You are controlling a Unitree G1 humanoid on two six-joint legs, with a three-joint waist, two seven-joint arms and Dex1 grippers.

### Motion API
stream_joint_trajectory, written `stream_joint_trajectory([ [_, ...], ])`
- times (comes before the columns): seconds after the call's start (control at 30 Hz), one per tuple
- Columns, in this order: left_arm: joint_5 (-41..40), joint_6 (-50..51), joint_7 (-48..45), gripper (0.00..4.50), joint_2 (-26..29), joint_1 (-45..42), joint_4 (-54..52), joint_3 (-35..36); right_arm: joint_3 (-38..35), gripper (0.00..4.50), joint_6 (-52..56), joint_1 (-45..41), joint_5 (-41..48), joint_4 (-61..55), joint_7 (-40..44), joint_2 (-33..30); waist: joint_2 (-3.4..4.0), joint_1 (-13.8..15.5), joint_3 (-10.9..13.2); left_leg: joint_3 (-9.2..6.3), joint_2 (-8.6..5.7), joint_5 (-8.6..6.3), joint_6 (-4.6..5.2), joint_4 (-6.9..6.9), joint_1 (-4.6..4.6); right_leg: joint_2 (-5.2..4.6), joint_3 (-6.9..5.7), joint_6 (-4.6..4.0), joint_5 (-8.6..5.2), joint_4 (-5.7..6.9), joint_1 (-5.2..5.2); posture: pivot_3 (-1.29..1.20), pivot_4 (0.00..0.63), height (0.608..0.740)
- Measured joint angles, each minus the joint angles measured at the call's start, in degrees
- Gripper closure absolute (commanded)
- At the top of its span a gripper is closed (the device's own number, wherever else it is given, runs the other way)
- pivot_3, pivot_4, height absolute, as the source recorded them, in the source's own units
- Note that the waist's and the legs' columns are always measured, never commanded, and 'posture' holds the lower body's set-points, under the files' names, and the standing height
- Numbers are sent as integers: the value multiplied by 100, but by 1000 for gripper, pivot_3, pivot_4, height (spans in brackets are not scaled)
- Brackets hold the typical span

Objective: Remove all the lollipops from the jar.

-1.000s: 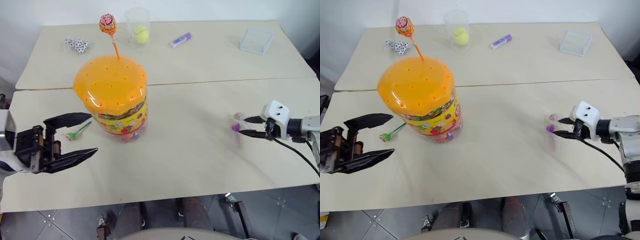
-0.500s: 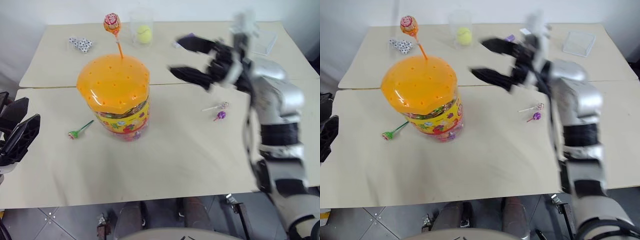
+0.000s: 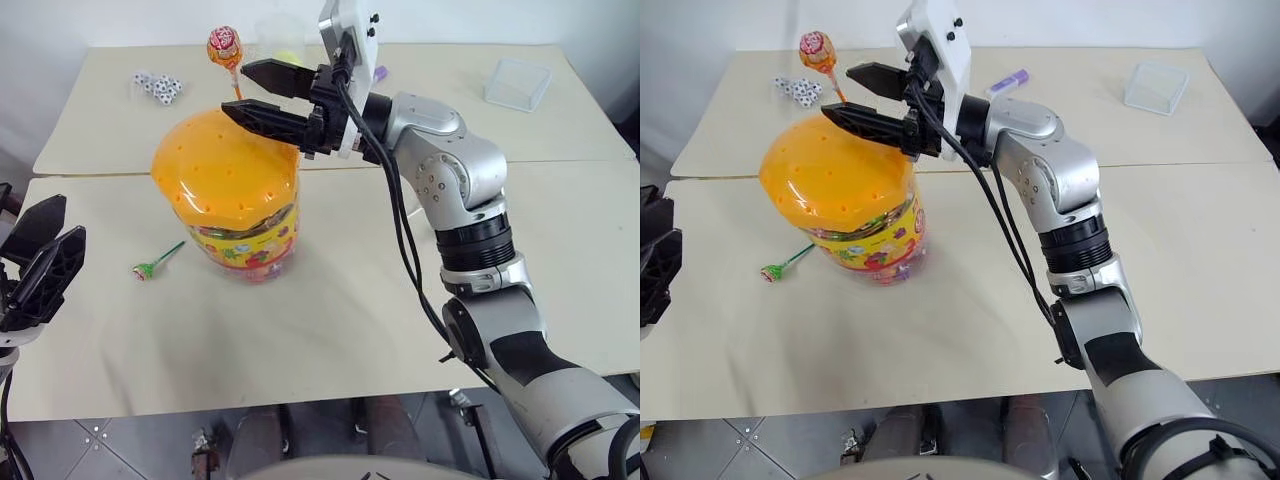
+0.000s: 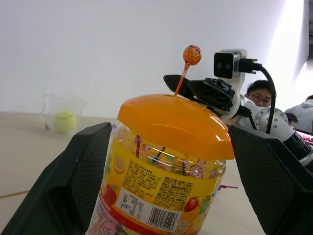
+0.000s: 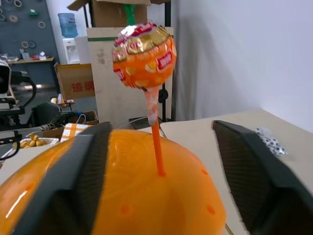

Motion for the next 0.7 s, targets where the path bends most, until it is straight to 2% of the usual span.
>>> stream_joint_trajectory([
  [0.2,-24,-2,-6,435,4,-132,0,-59,-19,4367,-49,-9,15,11,129,86,0,-66,0,-1,1,0,0,-6,1,1,-2,0,0,0,-1,0,150,740],
  [0.37,-84,32,-148,435,181,-251,-13,-193,-599,4466,-274,-181,294,224,141,112,0,-67,0,-3,1,0,0,-5,-1,1,-3,0,0,-1,-1,0,150,740],
  [0.47,-89,53,-292,435,340,-395,-43,-318,-1068,4466,-574,-256,525,264,342,-111,0,-50,0,-4,-1,-1,1,-5,0,1,-1,0,0,-2,1,0,150,740],
  [0.53,-61,108,-478,435,497,-413,-125,-469,-1161,4466,-500,-252,595,259,563,-681,-1,-35,1,-6,-1,-2,3,-5,-3,0,-2,0,0,-3,2,0,150,740],
  [0.63,100,213,-967,435,927,-84,-371,-608,-1102,4466,-190,86,213,270,1144,-2457,-1,67,2,-4,-5,-15,14,-13,-4,-2,1,0,0,-21,1,0,150,740],
  [0.7,260,294,-1385,435,1198,223,-502,-674,-782,4466,-214,716,-336,250,1717,-3755,-1,99,2,2,-6,-19,14,-33,-4,-1,-3,0,0,-42,1,0,150,740],
])
